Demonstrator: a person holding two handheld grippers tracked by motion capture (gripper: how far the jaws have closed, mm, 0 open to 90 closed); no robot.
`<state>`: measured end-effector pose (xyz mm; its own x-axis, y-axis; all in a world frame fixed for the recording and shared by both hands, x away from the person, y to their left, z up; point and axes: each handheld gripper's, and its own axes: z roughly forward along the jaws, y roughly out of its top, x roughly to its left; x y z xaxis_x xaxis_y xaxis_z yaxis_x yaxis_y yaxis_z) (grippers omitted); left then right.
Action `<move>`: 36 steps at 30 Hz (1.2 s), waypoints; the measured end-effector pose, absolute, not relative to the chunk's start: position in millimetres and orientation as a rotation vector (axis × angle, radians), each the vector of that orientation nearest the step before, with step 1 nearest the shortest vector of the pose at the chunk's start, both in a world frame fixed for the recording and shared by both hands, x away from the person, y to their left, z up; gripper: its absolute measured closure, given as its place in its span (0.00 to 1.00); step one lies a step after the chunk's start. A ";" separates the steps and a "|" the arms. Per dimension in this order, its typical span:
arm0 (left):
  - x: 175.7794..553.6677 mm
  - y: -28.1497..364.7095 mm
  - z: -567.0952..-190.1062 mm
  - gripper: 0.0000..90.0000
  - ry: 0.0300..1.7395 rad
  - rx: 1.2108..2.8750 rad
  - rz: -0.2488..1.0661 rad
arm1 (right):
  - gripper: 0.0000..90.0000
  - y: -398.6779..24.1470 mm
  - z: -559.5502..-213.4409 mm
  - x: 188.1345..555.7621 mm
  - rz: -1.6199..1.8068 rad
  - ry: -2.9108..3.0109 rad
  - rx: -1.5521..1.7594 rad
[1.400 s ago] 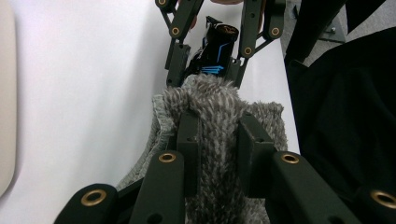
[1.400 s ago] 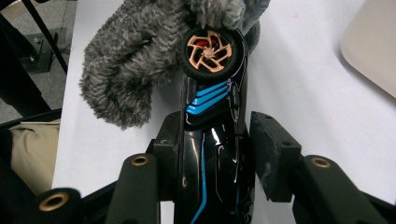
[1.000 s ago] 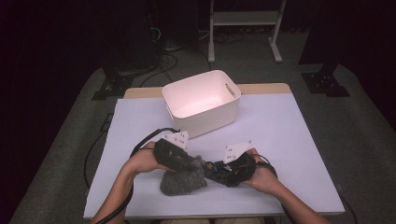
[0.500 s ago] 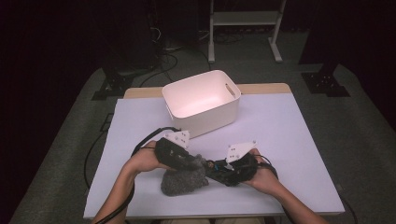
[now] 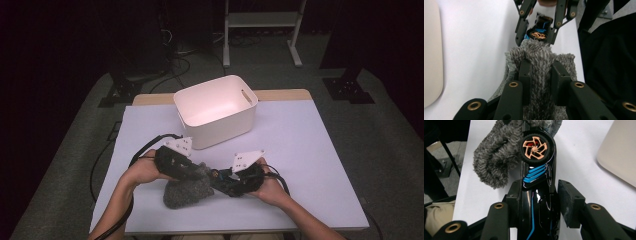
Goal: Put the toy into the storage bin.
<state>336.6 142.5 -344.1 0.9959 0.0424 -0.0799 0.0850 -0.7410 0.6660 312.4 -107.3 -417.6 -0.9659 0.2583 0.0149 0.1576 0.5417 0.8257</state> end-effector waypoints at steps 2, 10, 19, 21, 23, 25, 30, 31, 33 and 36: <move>335.8 139.5 -342.0 0.82 0.076 2.415 -0.075 | 0.62 -109.8 -417.7 311.5 1.415 2.658 0.360; 336.1 126.0 -331.9 0.83 0.015 2.396 -0.079 | 0.62 -121.6 -412.8 304.4 1.390 2.643 0.336; 337.3 111.0 -324.7 0.83 -0.029 2.404 -0.074 | 0.62 -137.3 -402.3 297.2 1.313 2.661 0.318; 337.5 106.4 -325.9 0.83 -0.036 2.398 -0.081 | 0.62 -141.1 -400.4 295.8 1.298 2.666 0.310; 337.8 102.8 -328.1 0.83 -0.044 2.397 -0.084 | 0.62 -144.8 -398.8 294.6 1.285 2.670 0.314; 338.1 100.0 -330.5 0.83 -0.049 2.385 -0.095 | 0.62 -148.1 -398.7 293.9 1.292 2.670 0.335; 339.9 103.5 -327.4 0.84 -0.048 2.338 -0.110 | 0.62 -148.2 -399.8 298.0 1.351 2.664 0.359; 339.6 105.1 -325.3 0.84 -0.048 2.336 -0.107 | 0.62 -145.4 -399.1 299.2 1.376 2.667 0.364; 338.1 109.9 -318.8 0.84 -0.048 2.329 -0.094 | 0.62 -138.8 -397.7 301.6 1.395 2.658 0.347; 335.2 118.1 -310.6 0.84 -0.047 2.308 -0.084 | 0.62 -124.5 -396.0 307.3 1.459 2.658 0.320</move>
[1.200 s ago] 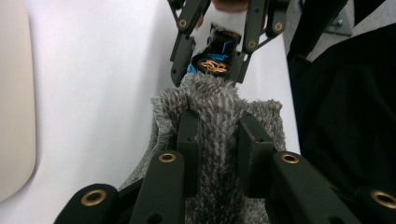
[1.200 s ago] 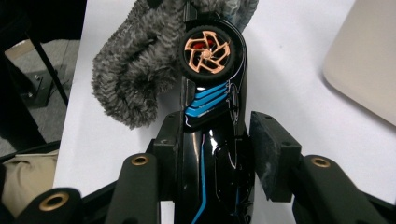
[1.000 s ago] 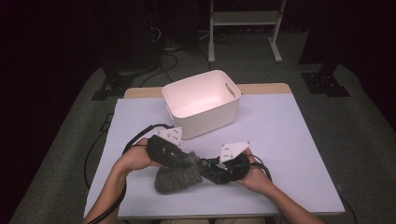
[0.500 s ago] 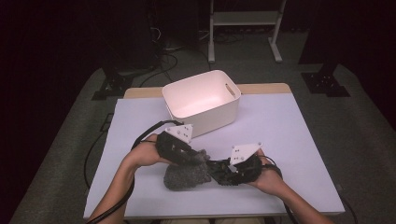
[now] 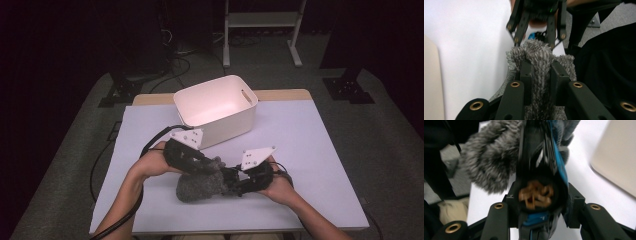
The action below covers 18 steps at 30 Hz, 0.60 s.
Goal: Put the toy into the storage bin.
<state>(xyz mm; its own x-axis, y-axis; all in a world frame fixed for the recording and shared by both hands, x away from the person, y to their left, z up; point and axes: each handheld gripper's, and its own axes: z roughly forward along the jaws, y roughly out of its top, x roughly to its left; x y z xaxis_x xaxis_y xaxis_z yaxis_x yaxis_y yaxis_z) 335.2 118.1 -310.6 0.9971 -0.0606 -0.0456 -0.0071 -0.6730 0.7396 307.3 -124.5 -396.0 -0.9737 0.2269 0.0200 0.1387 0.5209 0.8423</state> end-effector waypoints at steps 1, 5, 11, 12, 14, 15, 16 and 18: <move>334.2 120.0 -310.2 0.84 -0.043 2.316 -0.079 | 0.62 -119.6 -396.2 308.7 1.473 2.659 0.311; 333.3 126.1 -316.9 0.84 -0.012 2.331 -0.073 | 0.62 -108.7 -401.4 311.8 1.466 2.676 0.297; 330.4 124.3 -316.7 0.84 -0.019 2.351 -0.061 | 0.57 -111.0 -401.0 310.9 1.440 2.706 0.295; 330.5 124.3 -316.3 0.84 -0.019 2.355 -0.061 | 0.56 -112.6 -401.3 310.2 1.437 2.710 0.296; 330.9 124.9 -316.2 0.84 -0.013 2.358 -0.064 | 0.57 -117.8 -402.9 307.0 1.426 2.703 0.295; 331.3 125.2 -316.3 0.84 -0.012 2.356 -0.068 | 0.59 -120.7 -404.3 305.2 1.421 2.692 0.305; 331.7 125.2 -316.9 0.84 -0.011 2.349 -0.077 | 0.61 -123.6 -405.2 304.0 1.424 2.685 0.317; 331.6 124.9 -318.2 0.84 -0.014 2.336 -0.087 | 0.62 -127.0 -406.6 302.9 1.443 2.672 0.342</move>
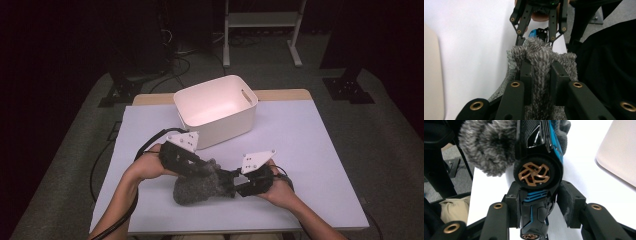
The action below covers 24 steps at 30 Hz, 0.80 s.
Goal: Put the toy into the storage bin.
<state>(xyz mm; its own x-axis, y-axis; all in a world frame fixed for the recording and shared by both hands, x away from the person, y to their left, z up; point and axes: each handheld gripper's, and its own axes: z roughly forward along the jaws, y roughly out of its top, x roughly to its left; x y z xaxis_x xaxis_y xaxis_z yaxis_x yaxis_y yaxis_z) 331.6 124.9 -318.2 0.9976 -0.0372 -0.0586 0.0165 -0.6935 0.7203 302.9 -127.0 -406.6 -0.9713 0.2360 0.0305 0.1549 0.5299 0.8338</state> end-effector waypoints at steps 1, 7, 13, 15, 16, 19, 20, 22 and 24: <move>331.6 125.4 -318.6 0.84 -0.013 2.332 -0.089 | 0.62 -127.3 -406.7 302.4 1.440 2.668 0.339; 332.7 137.9 -326.8 0.84 0.027 2.346 -0.090 | 0.62 -127.1 -405.9 304.3 1.436 2.680 0.322; 334.5 142.7 -333.6 0.84 0.041 2.326 -0.093 | 0.62 -127.2 -406.8 307.8 1.459 2.681 0.330; 334.2 141.5 -329.2 0.84 0.027 2.304 -0.100 | 0.62 -127.3 -406.4 307.7 1.455 2.684 0.335; 333.6 140.2 -327.2 0.85 0.026 2.301 -0.101 | 0.62 -126.8 -406.5 307.6 1.455 2.682 0.330; 332.0 132.1 -316.8 0.85 -0.010 2.314 -0.090 | 0.62 -124.1 -405.9 307.1 1.444 2.681 0.313; 332.0 129.9 -314.2 0.85 -0.019 2.322 -0.089 | 0.62 -123.0 -405.8 307.0 1.443 2.681 0.312; 331.5 123.1 -308.4 0.85 -0.039 2.337 -0.078 | 0.62 -121.3 -405.9 306.7 1.439 2.680 0.308; 331.5 115.3 -302.7 0.85 -0.061 2.356 -0.072 | 0.62 -120.7 -406.0 307.1 1.443 2.678 0.308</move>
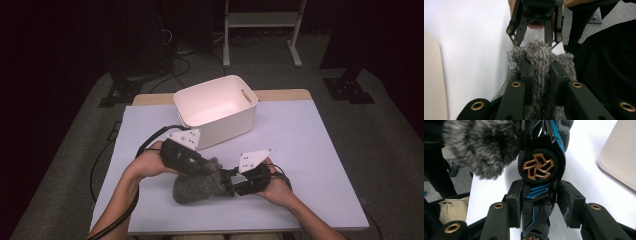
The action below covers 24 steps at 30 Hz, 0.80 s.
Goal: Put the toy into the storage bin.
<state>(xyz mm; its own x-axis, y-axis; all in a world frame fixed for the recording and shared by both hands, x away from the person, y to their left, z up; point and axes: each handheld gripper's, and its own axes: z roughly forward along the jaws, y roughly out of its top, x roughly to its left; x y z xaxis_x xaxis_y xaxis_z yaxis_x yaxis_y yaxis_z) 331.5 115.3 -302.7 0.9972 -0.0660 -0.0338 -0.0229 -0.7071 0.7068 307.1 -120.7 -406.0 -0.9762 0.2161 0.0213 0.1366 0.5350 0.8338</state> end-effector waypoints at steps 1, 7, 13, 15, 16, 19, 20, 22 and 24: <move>331.1 112.3 -301.3 0.85 -0.064 2.360 -0.068 | 0.62 -120.6 -406.3 307.2 1.445 2.675 0.308; 329.9 89.1 -297.6 0.85 -0.133 2.384 -0.079 | 0.62 -115.7 -406.8 305.5 1.448 2.664 0.283; 331.7 100.1 -299.2 0.84 -0.093 2.389 -0.062 | 0.64 -116.7 -407.4 305.9 1.453 2.659 0.287; 332.8 107.5 -299.1 0.84 -0.067 2.393 -0.057 | 0.66 -118.0 -406.3 306.2 1.459 2.652 0.287; 332.6 108.8 -299.8 0.84 -0.063 2.393 -0.062 | 0.66 -118.6 -406.2 306.9 1.471 2.653 0.299; 333.1 106.3 -303.9 0.85 -0.063 2.378 -0.090 | 0.66 -116.0 -405.5 306.1 1.454 2.652 0.282; 333.0 105.0 -305.4 0.85 -0.067 2.367 -0.098 | 0.66 -115.2 -405.3 305.8 1.451 2.652 0.274; 332.6 103.1 -306.2 0.86 -0.075 2.358 -0.109 | 0.66 -114.6 -404.2 304.5 1.434 2.655 0.269; 331.0 99.6 -306.7 0.86 -0.094 2.353 -0.114 | 0.64 -115.1 -403.5 305.2 1.436 2.678 0.268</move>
<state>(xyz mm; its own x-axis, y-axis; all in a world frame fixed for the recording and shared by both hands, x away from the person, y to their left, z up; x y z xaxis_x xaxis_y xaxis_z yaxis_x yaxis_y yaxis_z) 331.0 99.6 -306.7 0.9933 -0.1024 -0.0539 -0.0343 -0.7051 0.7083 305.2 -115.1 -403.5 -0.9804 0.1968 0.0024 0.1109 0.5422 0.8329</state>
